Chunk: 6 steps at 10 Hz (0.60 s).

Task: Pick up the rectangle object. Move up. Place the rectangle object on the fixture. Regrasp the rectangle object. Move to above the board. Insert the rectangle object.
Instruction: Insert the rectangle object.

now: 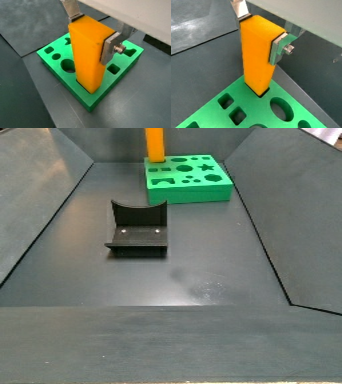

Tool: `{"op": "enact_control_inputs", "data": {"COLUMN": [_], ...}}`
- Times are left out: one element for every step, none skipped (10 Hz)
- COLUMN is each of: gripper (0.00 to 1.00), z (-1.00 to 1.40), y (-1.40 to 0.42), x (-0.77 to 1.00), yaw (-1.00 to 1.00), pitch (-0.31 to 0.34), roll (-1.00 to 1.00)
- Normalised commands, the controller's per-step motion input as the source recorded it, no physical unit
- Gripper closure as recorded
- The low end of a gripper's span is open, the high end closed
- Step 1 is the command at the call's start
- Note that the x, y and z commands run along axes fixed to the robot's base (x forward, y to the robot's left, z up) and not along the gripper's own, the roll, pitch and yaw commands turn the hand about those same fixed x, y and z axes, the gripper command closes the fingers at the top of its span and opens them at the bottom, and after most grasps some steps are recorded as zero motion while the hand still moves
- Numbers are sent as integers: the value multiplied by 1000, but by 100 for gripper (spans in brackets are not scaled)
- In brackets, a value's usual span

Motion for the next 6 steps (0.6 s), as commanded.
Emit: {"op": "enact_control_inputs", "data": {"gripper": [100, 100, 100, 100, 100, 100], "z": [0, -20, -91, -131, -126, -114], "y": [0, 0, -9, 0, 0, 0], "x": [3, 0, -29, -77, -100, -83], "yaw": [-11, -23, -43, -94, -103, -97], "pitch": [0, 0, 0, 0, 0, 0], "roll": [6, 14, 24, 0, 0, 0]}}
